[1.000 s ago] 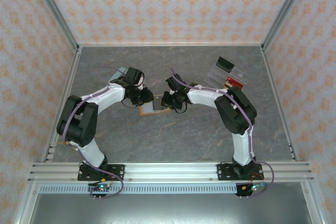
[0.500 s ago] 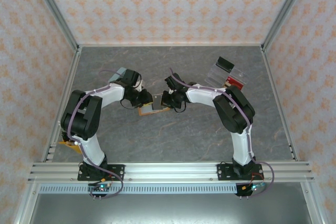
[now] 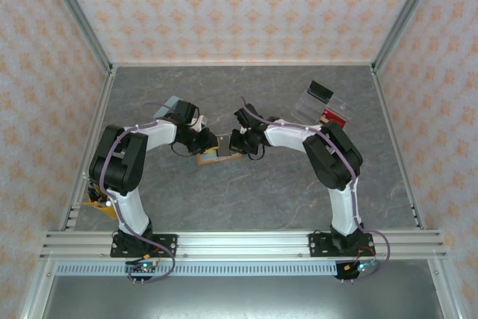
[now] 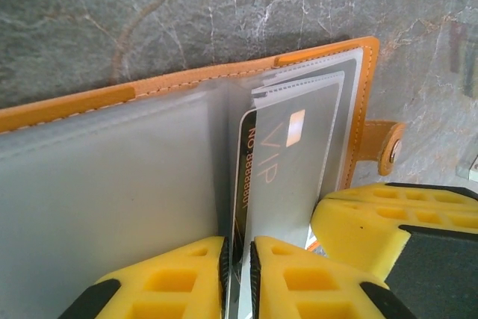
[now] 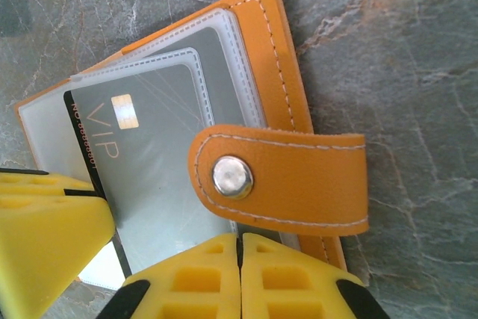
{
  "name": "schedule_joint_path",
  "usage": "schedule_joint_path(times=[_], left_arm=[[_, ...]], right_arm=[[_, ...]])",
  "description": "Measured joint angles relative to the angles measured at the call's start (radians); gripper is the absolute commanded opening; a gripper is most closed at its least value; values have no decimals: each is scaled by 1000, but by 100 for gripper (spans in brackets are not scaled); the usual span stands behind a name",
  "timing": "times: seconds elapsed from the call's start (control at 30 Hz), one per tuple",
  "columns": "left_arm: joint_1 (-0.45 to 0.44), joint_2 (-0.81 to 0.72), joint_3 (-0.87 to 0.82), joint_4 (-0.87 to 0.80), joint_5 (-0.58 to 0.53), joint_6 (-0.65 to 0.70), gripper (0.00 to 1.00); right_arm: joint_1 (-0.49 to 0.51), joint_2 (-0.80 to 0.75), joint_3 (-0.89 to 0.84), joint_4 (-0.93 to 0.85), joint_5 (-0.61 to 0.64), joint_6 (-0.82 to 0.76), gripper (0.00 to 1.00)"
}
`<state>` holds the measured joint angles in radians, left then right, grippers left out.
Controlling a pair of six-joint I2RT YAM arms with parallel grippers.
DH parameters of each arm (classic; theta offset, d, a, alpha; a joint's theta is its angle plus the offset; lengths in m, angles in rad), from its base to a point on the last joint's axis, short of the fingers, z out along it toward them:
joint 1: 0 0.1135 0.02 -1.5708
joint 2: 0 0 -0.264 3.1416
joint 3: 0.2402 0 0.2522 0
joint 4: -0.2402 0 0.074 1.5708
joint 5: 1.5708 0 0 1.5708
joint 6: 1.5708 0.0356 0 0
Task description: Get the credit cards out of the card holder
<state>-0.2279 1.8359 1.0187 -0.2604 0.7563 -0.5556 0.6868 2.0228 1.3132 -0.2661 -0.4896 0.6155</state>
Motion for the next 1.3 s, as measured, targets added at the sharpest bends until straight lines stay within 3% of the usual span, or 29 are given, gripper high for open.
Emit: schedule_joint_path(times=[0.63,1.3], left_arm=[[41,0,-68,126,126,-20,8],[60,-56,-121,152,117,-31,4]], right_arm=[[0,2,6,-10,7,0,5],[9,17,51,-76,47,1,3]])
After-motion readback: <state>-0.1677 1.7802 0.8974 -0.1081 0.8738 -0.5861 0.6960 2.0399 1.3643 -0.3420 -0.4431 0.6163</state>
